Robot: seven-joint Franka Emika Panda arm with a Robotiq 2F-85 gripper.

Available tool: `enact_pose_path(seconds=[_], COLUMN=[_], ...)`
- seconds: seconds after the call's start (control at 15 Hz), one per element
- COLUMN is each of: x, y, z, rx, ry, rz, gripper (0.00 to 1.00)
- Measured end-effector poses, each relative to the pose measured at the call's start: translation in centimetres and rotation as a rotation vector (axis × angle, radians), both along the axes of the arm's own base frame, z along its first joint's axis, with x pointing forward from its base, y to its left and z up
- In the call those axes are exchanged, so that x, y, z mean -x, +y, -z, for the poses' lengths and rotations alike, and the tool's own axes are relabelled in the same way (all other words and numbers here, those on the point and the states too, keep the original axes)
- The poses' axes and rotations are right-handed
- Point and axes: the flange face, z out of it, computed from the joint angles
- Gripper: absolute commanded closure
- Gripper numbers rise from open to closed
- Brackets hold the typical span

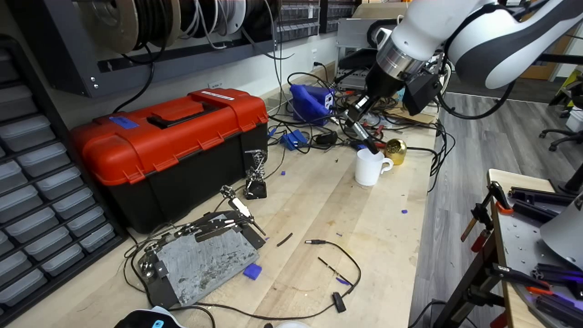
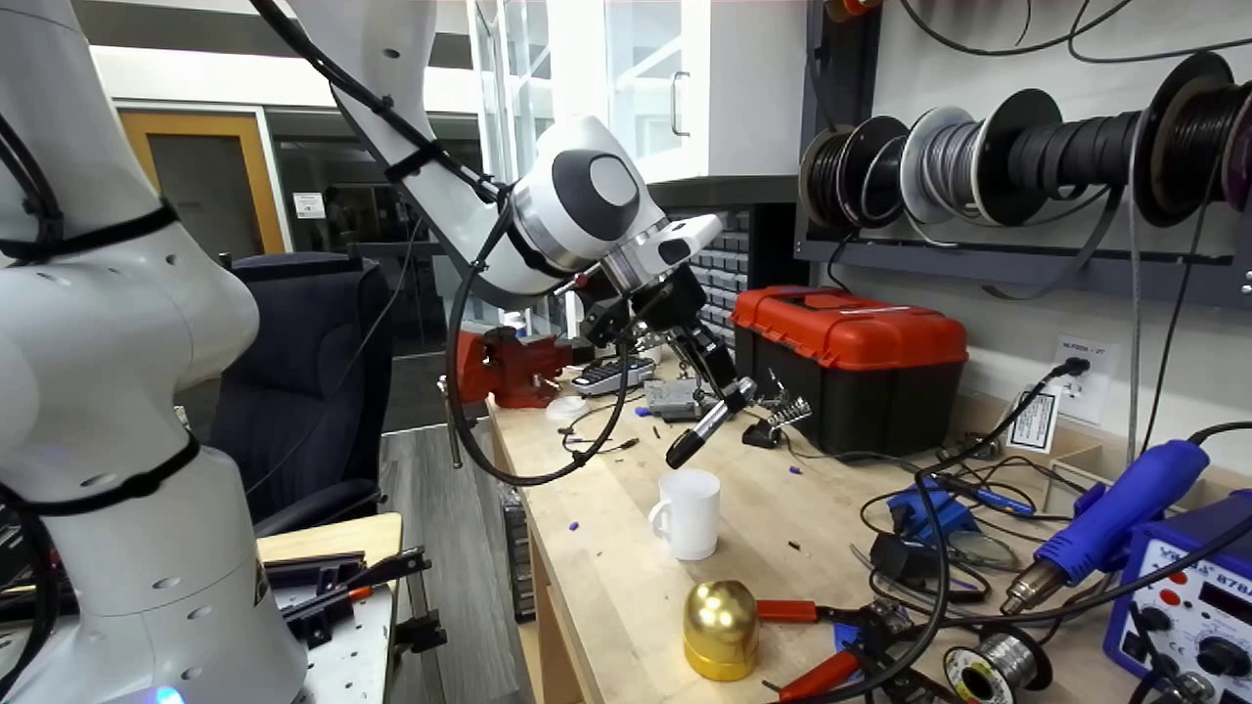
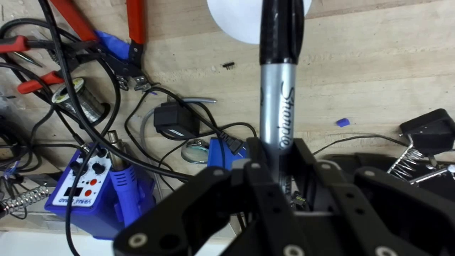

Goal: Pick the marker and put it in the cup

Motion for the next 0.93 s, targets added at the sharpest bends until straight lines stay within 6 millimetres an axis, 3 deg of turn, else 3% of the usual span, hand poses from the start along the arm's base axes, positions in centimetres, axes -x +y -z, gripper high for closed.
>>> enact_pose_path(seconds=[0.47,0.93], x=[0.3,-2.1], y=[0.6,0.2], z=[1.2,1.6], rx=[0.066,0.074], ry=[0.036,0.055], rz=[0.079,0.107], gripper=[0.96,0.96])
